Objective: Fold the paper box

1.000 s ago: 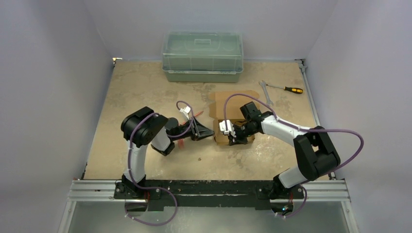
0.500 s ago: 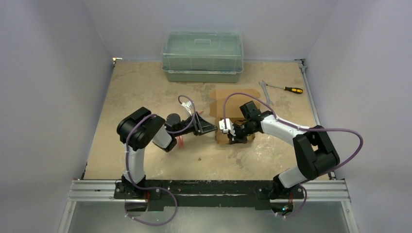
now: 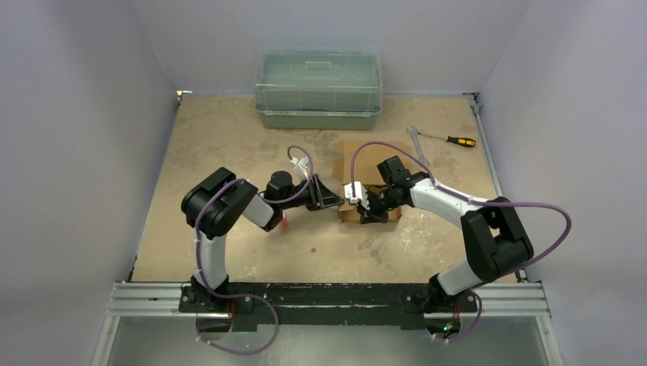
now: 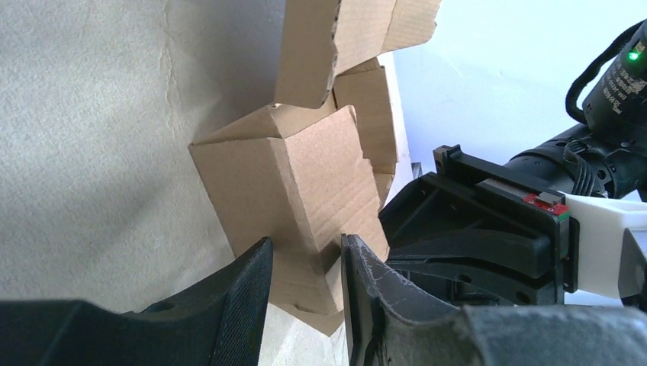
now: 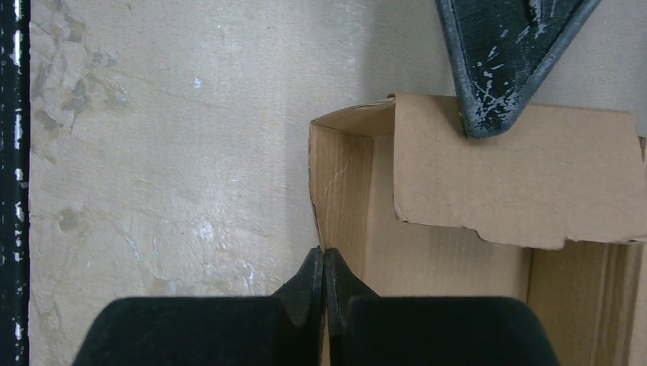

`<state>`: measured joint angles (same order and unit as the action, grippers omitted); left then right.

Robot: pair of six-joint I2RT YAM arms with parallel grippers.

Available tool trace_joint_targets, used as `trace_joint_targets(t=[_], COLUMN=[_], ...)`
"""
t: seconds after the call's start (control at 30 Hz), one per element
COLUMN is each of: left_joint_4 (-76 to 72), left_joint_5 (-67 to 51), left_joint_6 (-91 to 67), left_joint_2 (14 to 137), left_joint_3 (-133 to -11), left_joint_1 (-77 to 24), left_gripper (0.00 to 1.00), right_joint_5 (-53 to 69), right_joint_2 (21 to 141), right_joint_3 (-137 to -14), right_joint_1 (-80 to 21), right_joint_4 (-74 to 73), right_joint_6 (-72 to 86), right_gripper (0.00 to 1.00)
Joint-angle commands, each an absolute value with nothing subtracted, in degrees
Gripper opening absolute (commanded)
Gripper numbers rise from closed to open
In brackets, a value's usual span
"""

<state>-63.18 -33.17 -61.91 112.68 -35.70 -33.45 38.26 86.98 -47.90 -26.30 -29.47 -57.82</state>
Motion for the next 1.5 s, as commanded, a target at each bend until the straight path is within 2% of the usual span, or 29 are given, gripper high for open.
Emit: trace_joint_targets(t=[0.0,0.4,0.83,1.0,1.13,1.3,1.47], left_joint_4=[-63.18,-71.04,-68.49,-66.67,-66.27,-65.71,-62.72], left_joint_5=[-32.64,-33.89,-34.0,-33.75,-33.88,-33.63,-32.69], left_joint_6=[-59.64,-63.51,-62.16,-61.09,-60.96,-60.83,-59.87], left_joint_2=[110.9,113.12,113.57,113.58,113.75,114.16,114.4], left_joint_3=[-36.65,-35.42,-36.84,-37.73,-38.26,-39.1,-40.81], left_joint_1=[-33.74,-33.18,-33.22,-33.28,-33.29,-33.8,-34.68], left_gripper=[0.37,0.39,0.4,0.4,0.4,0.4,0.4], right_joint_5=[37.61,36.7,36.1,34.88,33.19,31.29,31.2], right_joint_2=[86.62,86.57,82.82,81.08,81.35,82.07,82.31], right_joint_3=[-49.83,-49.44,-49.04,-49.13,-49.07,-48.78,-48.61], right_joint_1=[-25.4,-24.65,-24.63,-24.68,-24.66,-24.7,-24.68], right_joint_4=[-30.39,-29.93,-27.54,-25.81,-24.21,-22.08,-21.35], right_joint_6=[-56.0,-55.71,-53.65,-52.19,-50.7,-48.39,-47.52], right_gripper=[0.0,0.05,0.26,0.28,0.25,0.11,0.02])
